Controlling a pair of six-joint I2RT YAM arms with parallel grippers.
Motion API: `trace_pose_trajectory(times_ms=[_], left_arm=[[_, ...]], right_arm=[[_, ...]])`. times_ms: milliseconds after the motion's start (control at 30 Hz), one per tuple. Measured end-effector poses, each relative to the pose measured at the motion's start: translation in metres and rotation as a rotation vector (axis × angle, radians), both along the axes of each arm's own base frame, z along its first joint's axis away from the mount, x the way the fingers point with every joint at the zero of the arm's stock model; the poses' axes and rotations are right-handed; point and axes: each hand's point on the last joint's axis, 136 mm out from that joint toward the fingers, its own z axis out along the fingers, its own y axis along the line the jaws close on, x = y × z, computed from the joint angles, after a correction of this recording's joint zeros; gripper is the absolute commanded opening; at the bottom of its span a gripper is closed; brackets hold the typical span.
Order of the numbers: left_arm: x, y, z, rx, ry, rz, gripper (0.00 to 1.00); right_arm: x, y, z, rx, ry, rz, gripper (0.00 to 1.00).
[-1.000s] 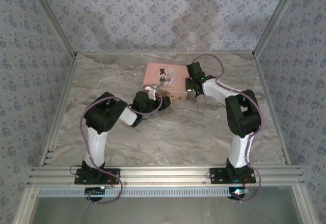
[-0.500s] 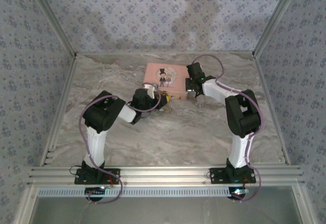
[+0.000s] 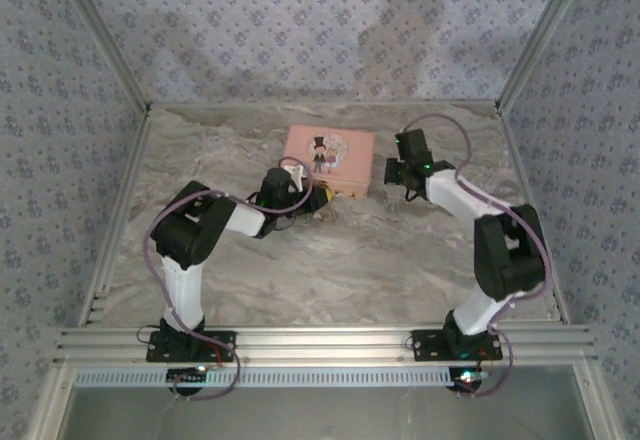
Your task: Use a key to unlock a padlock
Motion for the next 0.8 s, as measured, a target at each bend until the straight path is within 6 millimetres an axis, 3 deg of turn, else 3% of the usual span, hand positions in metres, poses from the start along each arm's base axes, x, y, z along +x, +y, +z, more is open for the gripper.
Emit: trace_pose_trajectory(times_ms=[333,567,667,800], left_arm=[[-0.014,-0.006,0.013,0.012,0.133,0.033,0.02],[-0.012,-0.019,0.026,-0.015,0.173,0.068,0.02],[-0.011,-0.024,0.032,-0.032,0.182,0.079,0.02],[-0.012,-0.029,0.035,-0.052,0.205,0.096,0.02]], right_arm=[[-0.069,0.029,0.048,0.408,-0.131,0.204,0.00],[-0.106,0.058,0.081,0.632,-0.189,0.378,0.00],[-0.118,0.064,0.080,0.705,-0.187,0.413,0.00],[-0.130,0.067,0.063,0.786,-0.147,0.399,0.00]])
